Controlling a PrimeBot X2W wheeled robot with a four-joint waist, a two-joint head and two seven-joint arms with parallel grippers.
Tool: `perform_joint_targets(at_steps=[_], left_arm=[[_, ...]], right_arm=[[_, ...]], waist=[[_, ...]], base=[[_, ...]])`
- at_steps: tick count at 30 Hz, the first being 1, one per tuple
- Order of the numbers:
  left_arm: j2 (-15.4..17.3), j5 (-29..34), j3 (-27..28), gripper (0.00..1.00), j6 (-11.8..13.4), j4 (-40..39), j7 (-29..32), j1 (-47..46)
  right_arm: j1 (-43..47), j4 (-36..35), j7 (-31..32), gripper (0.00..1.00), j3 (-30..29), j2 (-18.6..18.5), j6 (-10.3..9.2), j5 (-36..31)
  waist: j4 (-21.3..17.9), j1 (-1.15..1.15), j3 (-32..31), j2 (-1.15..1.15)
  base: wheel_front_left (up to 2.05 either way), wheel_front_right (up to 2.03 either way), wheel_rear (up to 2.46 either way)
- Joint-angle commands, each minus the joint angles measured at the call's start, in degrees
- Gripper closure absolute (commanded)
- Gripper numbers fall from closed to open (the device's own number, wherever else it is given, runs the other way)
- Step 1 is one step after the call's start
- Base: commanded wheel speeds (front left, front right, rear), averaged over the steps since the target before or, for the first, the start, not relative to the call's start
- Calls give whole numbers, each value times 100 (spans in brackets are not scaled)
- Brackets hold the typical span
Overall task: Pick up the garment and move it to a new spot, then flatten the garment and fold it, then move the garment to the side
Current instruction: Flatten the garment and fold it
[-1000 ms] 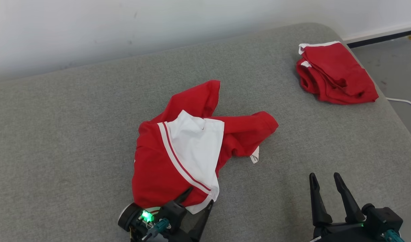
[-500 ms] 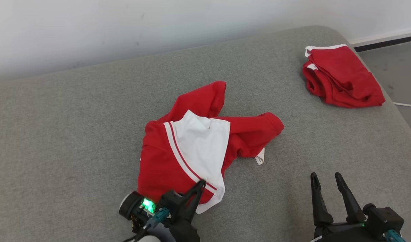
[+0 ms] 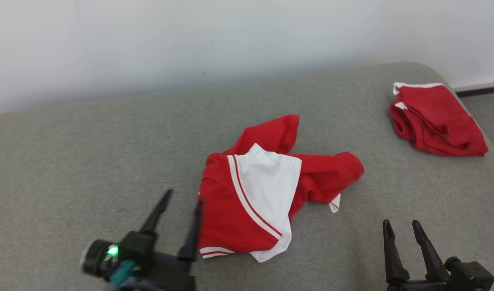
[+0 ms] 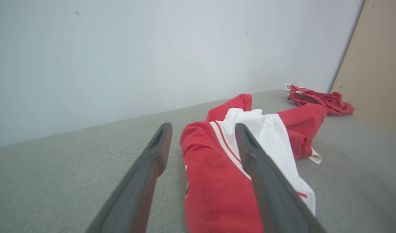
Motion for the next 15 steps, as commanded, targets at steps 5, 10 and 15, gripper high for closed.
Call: perform_joint_targets(at_steps=[5, 10, 15], left_arm=[[346, -56, 725, 0, 250, -533, 0, 632], [485, -79, 1140, 0, 364, -742, 0, 1034], [486, -199, 1439, 0, 317, -880, -1, 1566]], right_arm=[[197, -58, -19, 0, 12, -50, -13, -69], [265, -79, -18, 0, 29, -65, -13, -83], [331, -86, -19, 0, 95, -116, -13, -56]], waist=[[467, 0, -424, -1], [573, 0, -501, -1], [636, 0, -540, -1]], base=[[0, 0, 0], [0, 0, 0], [0, 0, 0]])
